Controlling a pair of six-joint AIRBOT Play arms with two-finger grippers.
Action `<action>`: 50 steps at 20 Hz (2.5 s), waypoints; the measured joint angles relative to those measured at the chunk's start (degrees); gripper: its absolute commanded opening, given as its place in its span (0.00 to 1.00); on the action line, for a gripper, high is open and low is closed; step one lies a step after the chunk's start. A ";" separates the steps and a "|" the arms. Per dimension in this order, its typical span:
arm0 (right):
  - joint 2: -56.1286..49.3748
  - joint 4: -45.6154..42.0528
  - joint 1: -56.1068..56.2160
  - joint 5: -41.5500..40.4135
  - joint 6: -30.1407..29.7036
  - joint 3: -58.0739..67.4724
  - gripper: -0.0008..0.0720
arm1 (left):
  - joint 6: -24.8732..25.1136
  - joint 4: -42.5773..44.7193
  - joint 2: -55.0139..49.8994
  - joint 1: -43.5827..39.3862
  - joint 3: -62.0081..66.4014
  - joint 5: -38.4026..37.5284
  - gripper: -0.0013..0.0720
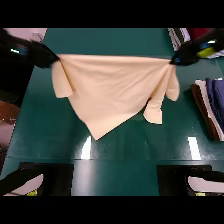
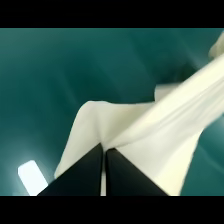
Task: Fold the shirts.
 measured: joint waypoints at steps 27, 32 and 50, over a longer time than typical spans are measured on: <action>-16.02 13.77 -13.97 -5.86 -4.44 -1.84 0.64 | -6.75 5.03 -15.74 5.88 -3.08 4.76 0.86; -6.21 15.13 -16.44 -3.69 -5.97 -16.15 0.64 | -8.33 -3.76 -6.14 6.54 -24.50 6.95 0.86; 17.00 15.72 -17.68 -16.50 -7.39 -44.70 0.64 | -0.79 -33.07 7.08 6.21 -64.04 16.04 0.86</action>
